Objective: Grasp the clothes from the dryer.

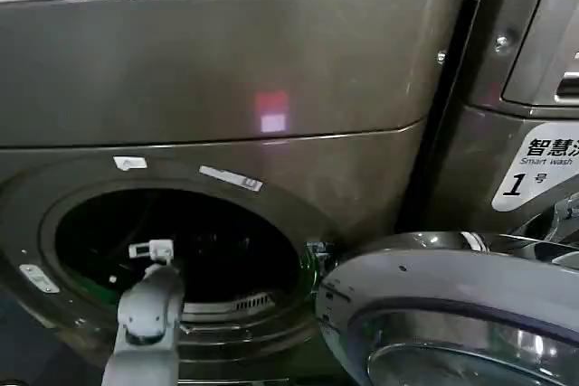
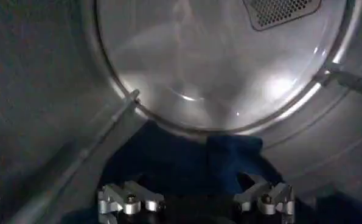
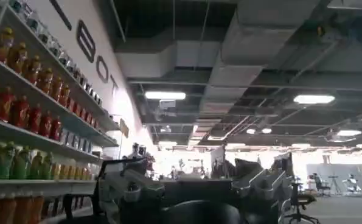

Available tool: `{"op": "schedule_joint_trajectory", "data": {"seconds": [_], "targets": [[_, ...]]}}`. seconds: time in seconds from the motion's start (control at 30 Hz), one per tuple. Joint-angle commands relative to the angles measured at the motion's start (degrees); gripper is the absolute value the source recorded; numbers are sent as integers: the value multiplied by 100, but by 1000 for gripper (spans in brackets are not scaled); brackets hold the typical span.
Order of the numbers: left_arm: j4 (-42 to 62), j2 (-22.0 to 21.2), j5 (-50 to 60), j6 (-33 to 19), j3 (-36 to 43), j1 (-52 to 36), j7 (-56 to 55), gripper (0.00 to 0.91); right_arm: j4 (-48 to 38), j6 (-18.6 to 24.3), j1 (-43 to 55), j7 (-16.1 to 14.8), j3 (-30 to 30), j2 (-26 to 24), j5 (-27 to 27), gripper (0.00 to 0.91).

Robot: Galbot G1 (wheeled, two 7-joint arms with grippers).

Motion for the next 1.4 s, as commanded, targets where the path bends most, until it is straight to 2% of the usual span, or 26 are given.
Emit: {"op": "schedule_joint_trajectory", "data": {"seconds": [0.03,0.57,0.63,0.67,0.8,0.87,0.93,0.97,1.07,1.13,1.3,1.4], "targets": [[1585,64,153,-448,-1,-1231,146,907,-21,12,2,-1,-20,0,-9,907],[3185,70,861,-999,10,-2265,747,907,-65,43,-47,4,18,53,1,907],[3408,68,1565,-1112,2,-2389,1158,907,-67,61,-67,2,16,70,0,907],[3451,80,2071,-1196,-26,-2424,1730,907,-66,59,-68,1,17,70,0,907],[3784,166,4068,-2067,-38,-2639,3282,907,-45,59,-58,-2,-4,60,-12,907],[3995,142,5173,-2318,-48,-2789,3511,907,-35,63,-27,-9,-45,85,-46,907],[4042,135,6304,-2864,-85,-2843,4210,907,-63,97,-1,-8,-117,108,-119,907],[3995,157,6801,-3430,-80,-2833,4616,907,-83,107,6,-8,-155,107,-138,907],[3760,219,7198,-3985,-52,-2868,5850,907,-86,123,65,-5,-195,61,-156,907],[3834,229,7225,-4244,-52,-2978,6028,907,-86,119,101,-5,-212,33,-161,907],[4058,242,7406,-4468,-63,-3385,6808,907,-85,128,114,-7,-278,35,-192,907],[4187,270,7400,-4430,-4,-3584,7436,907,-108,163,106,-9,-309,35,-209,907]]}}
